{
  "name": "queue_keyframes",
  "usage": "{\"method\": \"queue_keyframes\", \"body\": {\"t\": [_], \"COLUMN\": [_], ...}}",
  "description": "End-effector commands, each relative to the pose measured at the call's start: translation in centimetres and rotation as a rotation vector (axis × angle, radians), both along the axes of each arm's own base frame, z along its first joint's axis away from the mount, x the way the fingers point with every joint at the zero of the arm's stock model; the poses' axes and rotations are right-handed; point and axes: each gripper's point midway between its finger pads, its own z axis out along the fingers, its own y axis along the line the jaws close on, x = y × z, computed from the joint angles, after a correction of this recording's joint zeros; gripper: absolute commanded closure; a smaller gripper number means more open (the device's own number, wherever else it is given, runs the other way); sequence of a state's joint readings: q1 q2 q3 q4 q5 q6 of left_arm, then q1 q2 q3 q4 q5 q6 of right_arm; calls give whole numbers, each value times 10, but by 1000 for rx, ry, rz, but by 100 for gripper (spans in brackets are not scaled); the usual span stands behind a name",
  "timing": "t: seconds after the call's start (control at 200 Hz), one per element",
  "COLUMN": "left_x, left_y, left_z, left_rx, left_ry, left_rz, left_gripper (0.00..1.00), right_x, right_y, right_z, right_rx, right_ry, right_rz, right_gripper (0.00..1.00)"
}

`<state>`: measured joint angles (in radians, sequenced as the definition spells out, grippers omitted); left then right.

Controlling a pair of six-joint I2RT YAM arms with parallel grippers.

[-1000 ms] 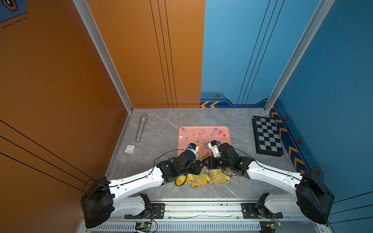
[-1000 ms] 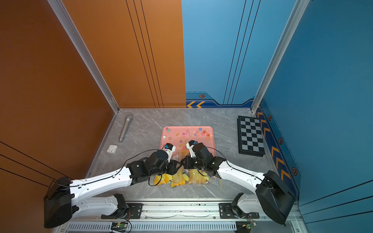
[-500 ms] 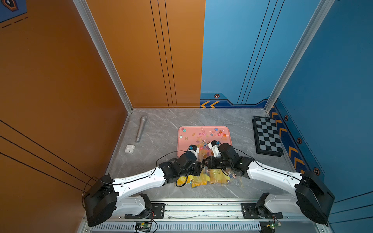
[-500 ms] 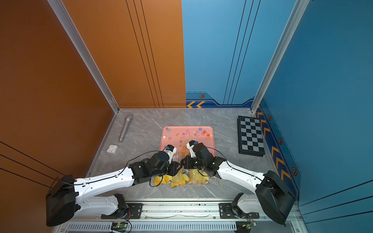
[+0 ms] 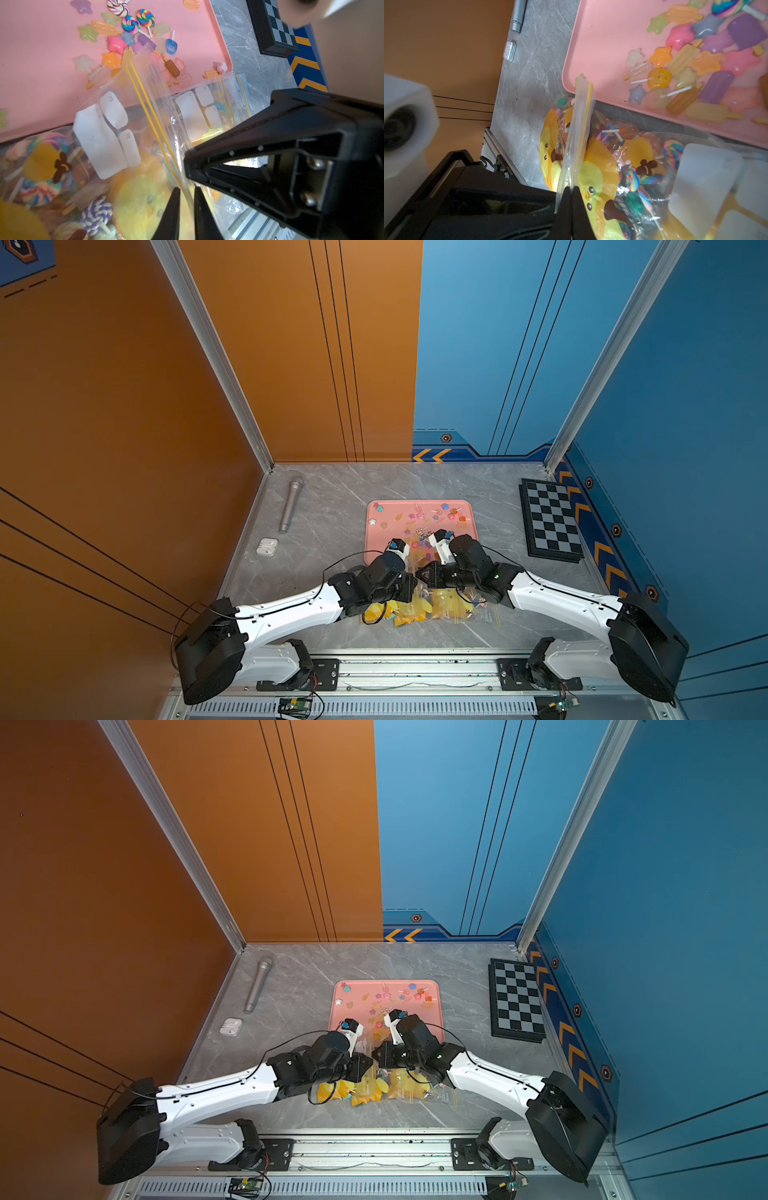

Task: Pour candies out of the ziploc bag
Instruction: Open the ziploc bag at the center of the board.

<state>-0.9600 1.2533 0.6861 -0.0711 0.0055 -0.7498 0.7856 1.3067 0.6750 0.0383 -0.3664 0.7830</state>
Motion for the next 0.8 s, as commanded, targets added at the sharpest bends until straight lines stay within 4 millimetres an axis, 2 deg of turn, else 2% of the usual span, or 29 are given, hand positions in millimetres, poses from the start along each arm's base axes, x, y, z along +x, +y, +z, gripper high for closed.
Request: {"method": "queue_keyframes", "body": {"t": [0.0,0.095,0.29,0.395,0.626,0.791], "left_x": [0,2,3,4,4,4], "left_y": [3,3,0,-1,-3,-3], "left_z": [-10,-14,-14,-13,-12,-12], "left_rx": [31,46,39,30,-13,-38], "left_ry": [32,47,56,55,68,77], "left_rz": [-1,2,0,0,3,4], "left_gripper": [85,84,67,63,66,79], "right_x": [3,3,2,1,2,2], "right_y": [6,7,8,7,7,6], "right_z": [10,11,11,8,6,5], "right_rx": [33,37,35,29,26,20], "right_ry": [-28,-31,-34,-30,-30,-29], "right_rz": [14,15,20,19,14,11], "right_gripper": [100,100,100,100,100,100]}}
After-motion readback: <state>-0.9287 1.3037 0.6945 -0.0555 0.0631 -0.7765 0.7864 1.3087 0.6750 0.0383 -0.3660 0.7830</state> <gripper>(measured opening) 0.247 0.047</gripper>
